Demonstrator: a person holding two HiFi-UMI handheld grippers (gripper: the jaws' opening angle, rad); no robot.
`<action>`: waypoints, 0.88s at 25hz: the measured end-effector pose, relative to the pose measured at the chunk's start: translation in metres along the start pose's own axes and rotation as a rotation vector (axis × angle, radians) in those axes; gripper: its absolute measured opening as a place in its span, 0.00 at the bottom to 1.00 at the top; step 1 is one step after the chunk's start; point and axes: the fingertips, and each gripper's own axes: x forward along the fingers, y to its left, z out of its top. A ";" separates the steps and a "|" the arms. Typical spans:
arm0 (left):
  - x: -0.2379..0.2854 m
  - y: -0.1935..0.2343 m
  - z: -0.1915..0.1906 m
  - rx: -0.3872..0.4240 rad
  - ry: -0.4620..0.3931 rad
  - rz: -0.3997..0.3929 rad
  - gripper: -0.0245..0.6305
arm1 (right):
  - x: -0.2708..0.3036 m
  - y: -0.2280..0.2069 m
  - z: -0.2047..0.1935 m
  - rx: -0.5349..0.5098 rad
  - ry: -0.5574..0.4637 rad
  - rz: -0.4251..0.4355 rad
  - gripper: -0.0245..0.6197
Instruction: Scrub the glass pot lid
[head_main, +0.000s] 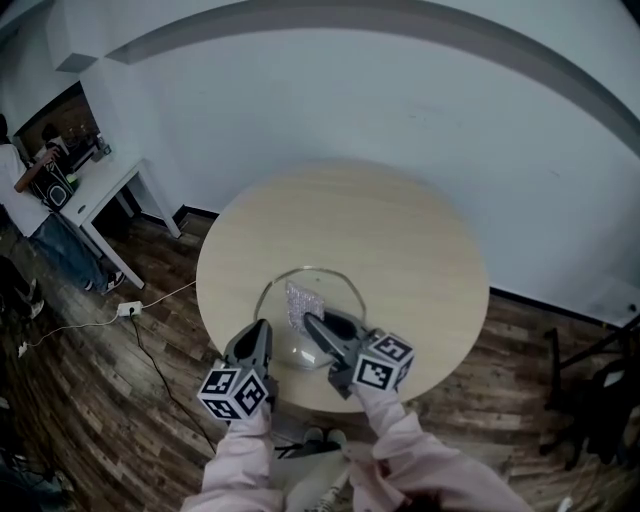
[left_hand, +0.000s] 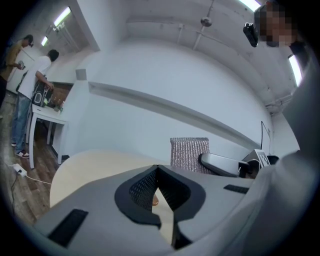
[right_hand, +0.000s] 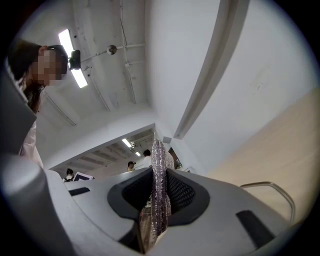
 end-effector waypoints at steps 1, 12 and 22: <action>0.000 -0.002 0.000 0.004 -0.007 0.001 0.03 | -0.002 -0.001 0.003 0.003 -0.011 0.001 0.16; 0.013 0.000 0.003 0.033 -0.015 0.011 0.03 | -0.003 -0.022 0.014 0.009 -0.039 -0.055 0.16; 0.047 0.018 0.005 0.026 0.024 -0.054 0.03 | 0.011 -0.051 0.018 0.013 -0.050 -0.139 0.16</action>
